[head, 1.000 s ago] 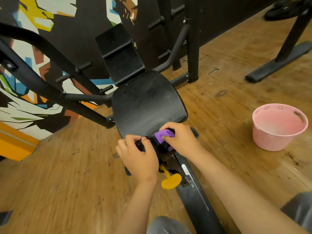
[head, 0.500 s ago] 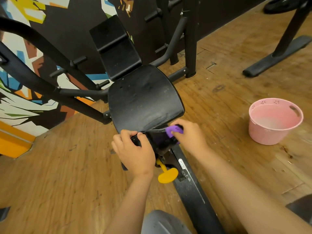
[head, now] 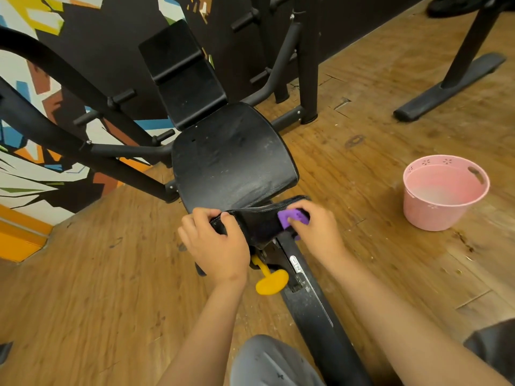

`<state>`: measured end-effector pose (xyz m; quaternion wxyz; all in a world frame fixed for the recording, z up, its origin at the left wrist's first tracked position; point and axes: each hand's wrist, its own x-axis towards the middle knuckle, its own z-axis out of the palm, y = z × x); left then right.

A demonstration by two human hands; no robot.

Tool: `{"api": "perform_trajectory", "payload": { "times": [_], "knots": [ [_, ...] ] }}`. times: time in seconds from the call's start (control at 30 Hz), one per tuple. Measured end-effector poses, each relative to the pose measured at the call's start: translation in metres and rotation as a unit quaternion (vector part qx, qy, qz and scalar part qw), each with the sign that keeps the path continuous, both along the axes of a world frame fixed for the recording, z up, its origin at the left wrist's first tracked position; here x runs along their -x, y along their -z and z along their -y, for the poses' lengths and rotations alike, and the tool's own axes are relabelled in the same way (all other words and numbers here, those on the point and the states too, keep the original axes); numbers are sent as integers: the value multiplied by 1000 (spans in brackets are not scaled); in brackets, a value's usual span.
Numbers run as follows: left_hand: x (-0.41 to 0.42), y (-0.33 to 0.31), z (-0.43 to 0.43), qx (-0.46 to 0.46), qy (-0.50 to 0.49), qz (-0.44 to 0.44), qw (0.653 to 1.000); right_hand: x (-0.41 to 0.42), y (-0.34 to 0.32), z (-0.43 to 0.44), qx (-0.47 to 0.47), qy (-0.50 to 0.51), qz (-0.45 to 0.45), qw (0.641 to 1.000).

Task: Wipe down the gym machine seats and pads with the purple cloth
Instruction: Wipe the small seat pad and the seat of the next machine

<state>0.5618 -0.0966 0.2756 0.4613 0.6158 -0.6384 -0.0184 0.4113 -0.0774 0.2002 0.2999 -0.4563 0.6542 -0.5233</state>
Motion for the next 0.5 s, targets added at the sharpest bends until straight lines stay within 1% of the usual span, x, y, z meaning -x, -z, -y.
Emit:
{"api": "perform_trajectory", "payload": {
  "times": [0.1, 0.17, 0.27, 0.37, 0.43, 0.5],
  "knots": [
    [0, 0, -1, -11, -8, -3, 1000, 22, 2, 24, 5, 32, -110, 993],
    [1, -1, -1, -11, -6, -6, 1000, 39, 1, 35, -15, 61, -142, 988],
    [1, -1, -1, -9, -7, -4, 1000, 55, 4, 37, -50, 81, -103, 990],
    [1, 0, 0, -5, -7, 1, 1000, 46, 10, 23, -43, 82, -65, 994],
    [2, 0, 0, -5, -8, 0, 1000, 28, 12, 10, -23, 61, -52, 997],
    [3, 0, 0, -5, -9, -1, 1000, 4, 9, -3, -9, 20, -20, 1000]
  ]
}}
